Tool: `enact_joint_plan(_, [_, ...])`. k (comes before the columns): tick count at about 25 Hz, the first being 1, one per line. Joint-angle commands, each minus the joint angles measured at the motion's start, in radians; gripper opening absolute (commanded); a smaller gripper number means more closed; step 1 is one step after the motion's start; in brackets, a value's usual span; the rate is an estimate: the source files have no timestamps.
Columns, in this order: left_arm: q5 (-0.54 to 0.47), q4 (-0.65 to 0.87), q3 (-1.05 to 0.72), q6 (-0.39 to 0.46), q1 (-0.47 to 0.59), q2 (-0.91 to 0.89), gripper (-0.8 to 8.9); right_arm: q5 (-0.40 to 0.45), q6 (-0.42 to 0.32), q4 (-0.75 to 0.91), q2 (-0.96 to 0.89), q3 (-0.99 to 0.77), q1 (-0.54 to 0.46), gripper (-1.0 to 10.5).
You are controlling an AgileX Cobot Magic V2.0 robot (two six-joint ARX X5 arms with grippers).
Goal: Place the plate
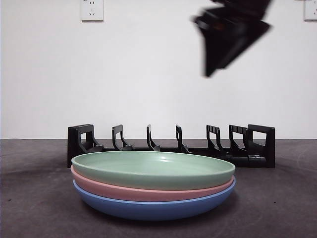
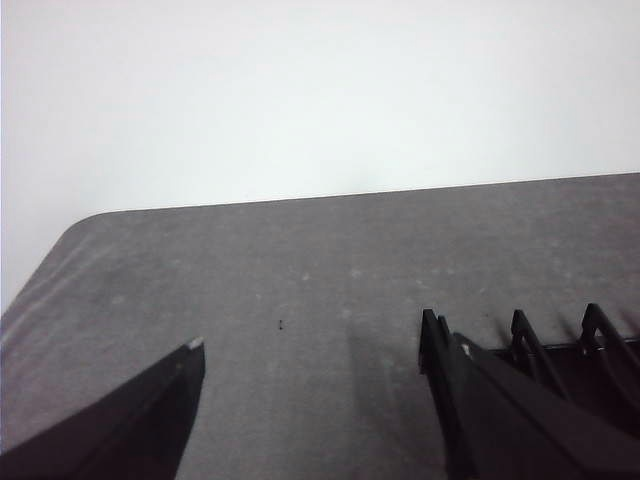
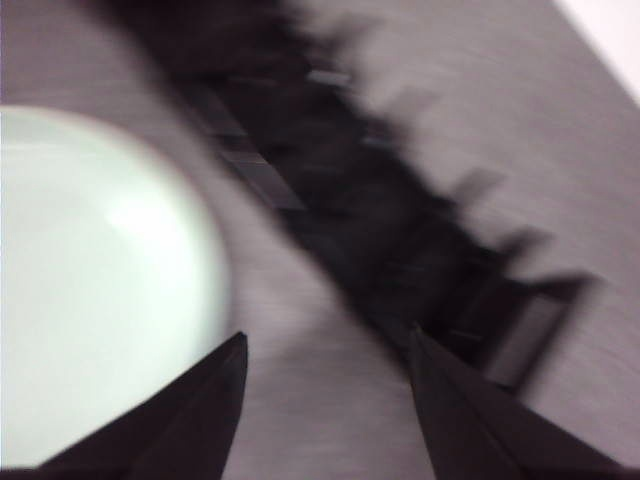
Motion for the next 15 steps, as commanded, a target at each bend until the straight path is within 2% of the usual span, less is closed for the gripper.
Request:
enact_joint_plan(1, [-0.005,0.011,0.017,-0.03,-0.002,0.002,3.76,-0.038,-0.076,0.057,0.001,0.016,-0.169,2.6])
enact_joint_plan(3, [-0.005,0.011,0.017,-0.03,-0.002,0.002,3.76,-0.063,-0.105,0.104,0.001,0.016,-0.29,2.6])
enact_joint_plan(6, [-0.005,0.01,0.017,-0.053,-0.003,0.002,3.76,-0.068,-0.105,0.211,0.001,0.016,-0.474,2.6])
enact_joint_plan(9, [-0.005,0.01,0.017,-0.067,-0.003,0.001,3.68,-0.112,-0.069,0.237,0.001,0.016,-0.56,2.6])
enact_joint_plan(10, [-0.005,0.011,0.017,-0.082,-0.003,0.002,2.3,-0.127,-0.056,0.239,0.001,0.016,-0.571,1.1])
enact_joint_plan(11, [-0.004,0.01,0.017,-0.089,-0.005,0.002,0.08,-0.143,-0.048,0.24,0.001,0.016,-0.575,0.4])
enact_joint_plan(14, [-0.001,-0.014,0.017,-0.089,-0.005,-0.002,0.08,-0.232,-0.018,0.224,0.001,0.016,-0.575,0.2])
enact_joint_plan(15, [-0.001,-0.035,0.017,-0.089,-0.005,-0.009,0.08,-0.233,-0.018,0.228,0.001,0.016,-0.574,0.2])
